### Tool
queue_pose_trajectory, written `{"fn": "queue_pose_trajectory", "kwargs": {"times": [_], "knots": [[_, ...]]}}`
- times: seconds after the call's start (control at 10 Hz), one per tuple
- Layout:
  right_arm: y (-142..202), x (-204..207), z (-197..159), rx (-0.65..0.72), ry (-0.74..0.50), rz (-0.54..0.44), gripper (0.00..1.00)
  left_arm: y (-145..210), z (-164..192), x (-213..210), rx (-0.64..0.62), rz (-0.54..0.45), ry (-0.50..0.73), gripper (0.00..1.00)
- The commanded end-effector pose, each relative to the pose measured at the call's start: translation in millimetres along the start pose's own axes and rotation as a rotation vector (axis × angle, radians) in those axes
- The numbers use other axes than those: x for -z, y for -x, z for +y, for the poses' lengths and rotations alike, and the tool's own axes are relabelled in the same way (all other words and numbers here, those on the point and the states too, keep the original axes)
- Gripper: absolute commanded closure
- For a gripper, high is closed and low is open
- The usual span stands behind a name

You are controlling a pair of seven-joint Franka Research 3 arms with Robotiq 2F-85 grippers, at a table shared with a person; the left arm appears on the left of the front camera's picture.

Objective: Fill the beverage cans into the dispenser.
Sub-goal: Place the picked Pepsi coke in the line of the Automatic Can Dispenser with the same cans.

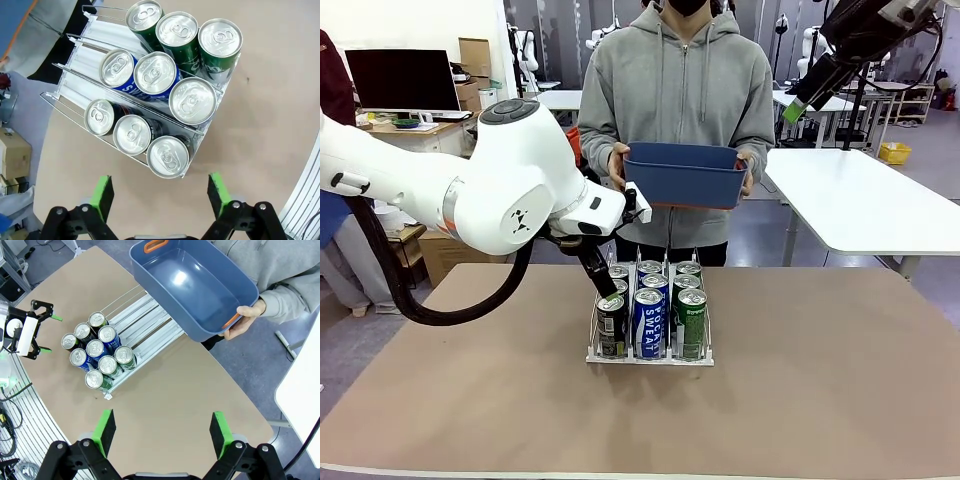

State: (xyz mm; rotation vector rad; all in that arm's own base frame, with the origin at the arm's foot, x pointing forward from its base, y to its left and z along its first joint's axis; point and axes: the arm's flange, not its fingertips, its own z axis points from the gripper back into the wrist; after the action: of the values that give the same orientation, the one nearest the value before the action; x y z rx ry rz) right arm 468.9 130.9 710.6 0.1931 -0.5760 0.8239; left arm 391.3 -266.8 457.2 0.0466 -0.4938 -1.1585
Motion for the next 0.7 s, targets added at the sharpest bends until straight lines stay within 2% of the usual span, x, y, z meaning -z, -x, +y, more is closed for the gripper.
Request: {"fn": "queue_pose_trajectory", "kwargs": {"times": [0.0, 0.2, 0.3, 0.5, 0.6], "knots": [[2.7, -0.9, 0.5, 0.001, 0.0, 0.0, 0.0, 0.4, -0.2, 0.3, 0.0, 0.001, 0.001, 0.0], [2.7, -0.9, 0.5, 0.001, 0.0, 0.0, 0.0, 6.1, 27.1, -27.6, 0.035, -0.02, 0.075, 0.0], [2.7, -0.9, 0.5, 0.001, 0.0, 0.0, 0.0, 8.0, 34.2, -44.6, 0.052, 0.006, 0.087, 0.0], [2.7, -0.9, 0.5, 0.001, 0.0, 0.0, 0.0, 14.3, 55.8, -86.0, 0.12, -0.105, 0.068, 0.0], [2.7, -0.9, 0.5, 0.001, 0.0, 0.0, 0.0, 21.2, 69.8, -106.2, 0.136, -0.128, 0.046, 0.0]]}}
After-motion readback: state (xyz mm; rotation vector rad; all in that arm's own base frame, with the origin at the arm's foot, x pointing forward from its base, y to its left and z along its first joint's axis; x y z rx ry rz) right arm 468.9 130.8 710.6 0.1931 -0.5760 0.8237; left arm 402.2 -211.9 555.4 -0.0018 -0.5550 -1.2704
